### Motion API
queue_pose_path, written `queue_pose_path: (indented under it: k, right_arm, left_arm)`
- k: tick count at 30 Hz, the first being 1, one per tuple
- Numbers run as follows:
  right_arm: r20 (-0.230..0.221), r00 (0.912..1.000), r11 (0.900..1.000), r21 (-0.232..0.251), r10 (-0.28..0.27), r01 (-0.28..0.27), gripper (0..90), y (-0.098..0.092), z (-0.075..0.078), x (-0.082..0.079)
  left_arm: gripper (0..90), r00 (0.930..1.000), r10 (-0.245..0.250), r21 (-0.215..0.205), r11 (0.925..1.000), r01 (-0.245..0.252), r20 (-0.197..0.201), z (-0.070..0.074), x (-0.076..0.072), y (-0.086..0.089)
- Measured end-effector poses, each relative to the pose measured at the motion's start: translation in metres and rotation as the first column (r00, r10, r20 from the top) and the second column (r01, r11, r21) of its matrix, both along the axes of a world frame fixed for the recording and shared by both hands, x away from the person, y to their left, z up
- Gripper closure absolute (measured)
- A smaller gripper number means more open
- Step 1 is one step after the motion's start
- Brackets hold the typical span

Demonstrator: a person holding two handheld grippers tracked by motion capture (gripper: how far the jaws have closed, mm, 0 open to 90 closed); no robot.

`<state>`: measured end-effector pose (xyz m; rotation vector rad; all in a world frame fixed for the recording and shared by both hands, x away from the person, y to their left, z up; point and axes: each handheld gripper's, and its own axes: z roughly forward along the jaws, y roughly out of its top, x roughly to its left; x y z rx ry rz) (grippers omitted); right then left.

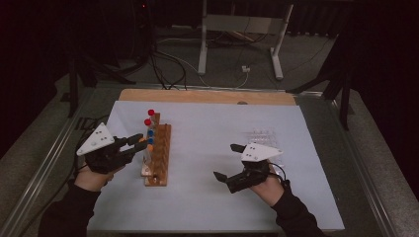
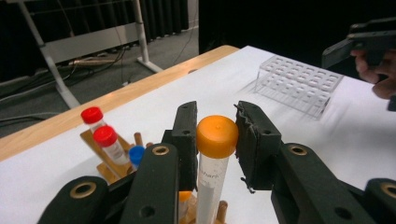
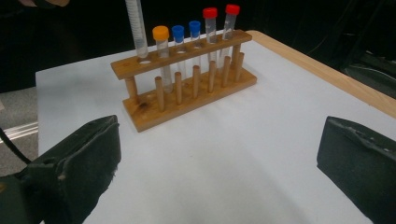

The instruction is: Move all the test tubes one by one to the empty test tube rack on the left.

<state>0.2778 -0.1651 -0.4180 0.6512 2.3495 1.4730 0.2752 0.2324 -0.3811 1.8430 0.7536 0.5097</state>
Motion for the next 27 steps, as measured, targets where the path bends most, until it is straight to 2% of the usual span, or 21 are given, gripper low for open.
queue_pose_path:
  k: [4,6,21,27]
  right_arm:
    - [0.004,1.0,1.0,0.0,0.004,-0.004,0.0,-0.001,0.001,-0.001]
    - [0.003,1.0,1.0,0.002,0.005,-0.005,0.0,-0.001,0.001,-0.002]
    - [-0.011,0.9999,1.0,0.009,-0.008,0.008,0.0,-0.009,-0.001,-0.002]
    - [-0.014,0.9999,1.0,0.005,-0.008,0.008,0.0,-0.01,-0.002,-0.003]
  left_arm:
    - [71.4,0.9998,0.007,0.015,0.9999,-0.007,-0.016,-0.008,0.002,0.0]
    - [71.4,0.9994,0.005,0.004,1.0,-0.004,-0.033,-0.012,0.003,0.0]
    - [71.1,0.9931,0.017,0.061,0.9981,-0.01,-0.116,-0.047,0.007,-0.004]
    - [71.0,0.9924,0.016,0.075,0.9972,-0.007,-0.122,-0.055,0.008,-0.004]
